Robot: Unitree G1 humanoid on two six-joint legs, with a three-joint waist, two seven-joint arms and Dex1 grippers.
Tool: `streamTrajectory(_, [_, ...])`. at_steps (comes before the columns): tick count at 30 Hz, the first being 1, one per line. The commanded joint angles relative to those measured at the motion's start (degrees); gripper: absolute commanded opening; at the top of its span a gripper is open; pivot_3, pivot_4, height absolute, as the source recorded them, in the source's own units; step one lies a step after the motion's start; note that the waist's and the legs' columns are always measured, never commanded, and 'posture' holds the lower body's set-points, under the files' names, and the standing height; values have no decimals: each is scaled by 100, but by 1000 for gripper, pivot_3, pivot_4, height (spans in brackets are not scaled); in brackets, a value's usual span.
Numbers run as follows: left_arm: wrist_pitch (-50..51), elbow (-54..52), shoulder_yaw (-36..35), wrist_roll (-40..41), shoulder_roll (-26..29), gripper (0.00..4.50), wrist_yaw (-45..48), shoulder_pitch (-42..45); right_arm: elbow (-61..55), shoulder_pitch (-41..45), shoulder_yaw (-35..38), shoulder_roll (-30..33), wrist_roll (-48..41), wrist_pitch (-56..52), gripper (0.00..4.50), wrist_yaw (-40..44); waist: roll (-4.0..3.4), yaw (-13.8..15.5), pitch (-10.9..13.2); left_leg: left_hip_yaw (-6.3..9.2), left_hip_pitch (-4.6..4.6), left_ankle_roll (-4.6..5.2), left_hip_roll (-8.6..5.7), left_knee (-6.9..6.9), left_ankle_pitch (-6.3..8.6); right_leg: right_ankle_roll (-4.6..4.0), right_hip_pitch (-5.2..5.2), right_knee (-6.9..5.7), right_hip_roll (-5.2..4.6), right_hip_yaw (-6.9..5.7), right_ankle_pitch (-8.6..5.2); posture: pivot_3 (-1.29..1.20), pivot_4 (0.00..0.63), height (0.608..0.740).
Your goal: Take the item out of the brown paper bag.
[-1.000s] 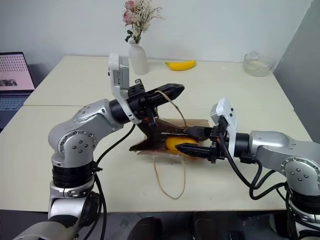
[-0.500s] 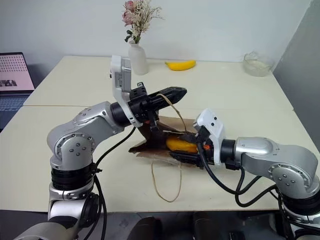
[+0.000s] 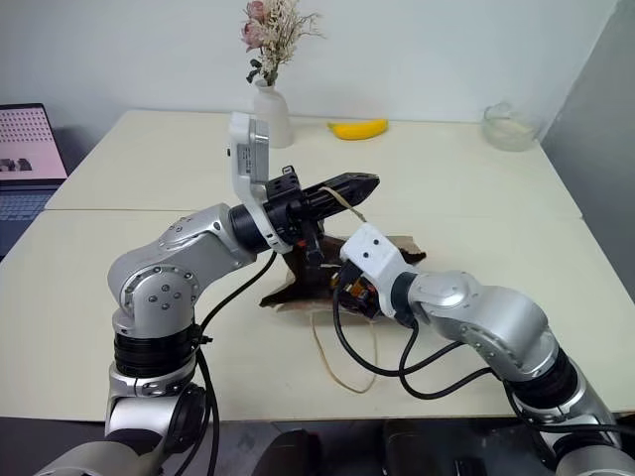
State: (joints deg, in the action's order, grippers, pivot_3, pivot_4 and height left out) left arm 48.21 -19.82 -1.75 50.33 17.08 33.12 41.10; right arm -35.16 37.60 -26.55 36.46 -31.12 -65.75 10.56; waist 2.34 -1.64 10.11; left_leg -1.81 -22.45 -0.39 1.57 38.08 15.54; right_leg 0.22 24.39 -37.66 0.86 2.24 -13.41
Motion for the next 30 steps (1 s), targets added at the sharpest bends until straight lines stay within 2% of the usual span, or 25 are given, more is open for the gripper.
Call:
streamTrajectory(1, [-160,-91,5,22,-65,0,21,53,-218,58,-255,276,494,304,3737,373,0,-1,0,-1,0,0,-1,0,0,0,0,0,0,1,0,0,150,740])
streamTrajectory(3, [-168,-83,-4,25,-58,0,30,55,-322,118,-561,524,843,405,4458,573,0,-3,0,0,0,0,0,0,0,0,1,0,1,1,0,0,150,740])
streamTrajectory(6, [-189,-60,-9,8,-74,0,33,66,-341,296,-1143,900,1465,667,4485,949,0,-5,0,1,2,0,1,-1,0,0,1,-2,2,0,0,0,150,740])
streamTrajectory(14, [-269,-86,41,-53,-55,0,70,2,-70,558,-1891,1103,2493,1175,4485,1968,0,-7,0,1,5,0,2,0,0,0,1,-5,2,0,0,0,150,740])
streamTrajectory(20, [-279,-174,59,-76,-56,0,27,-80,614,616,-2141,863,3336,1635,4485,2358,0,-9,0,-2,7,0,1,2,0,0,0,-7,1,2,0,0,150,740])
streamTrajectory(23, [-288,-168,52,-118,-28,0,26,-94,656,521,-1980,723,3510,1752,3904,2477,0,-8,0,0,8,0,3,2,0,0,1,-11,1,0,0,0,150,740])
streamTrajectory(26, [-315,-133,44,-176,2,0,43,-99,516,408,-1640,660,3443,1749,2925,2661,0,-5,0,1,8,0,2,2,0,0,1,-11,1,0,0,0,150,740])
streamTrajectory(27, [-322,-130,44,-188,9,0,51,-105,471,374,-1539,671,3436,1755,2720,2737,0,-5,0,0,8,0,2,2,0,0,0,-11,1,1,0,0,150,740])
streamTrajectory(30, [-350,-124,59,-229,35,0,57,-122,284,222,-1097,752,3245,1743,2627,3032,0,-4,0,-1,7,0,1,2,0,0,0,-9,0,1,0,0,150,740])
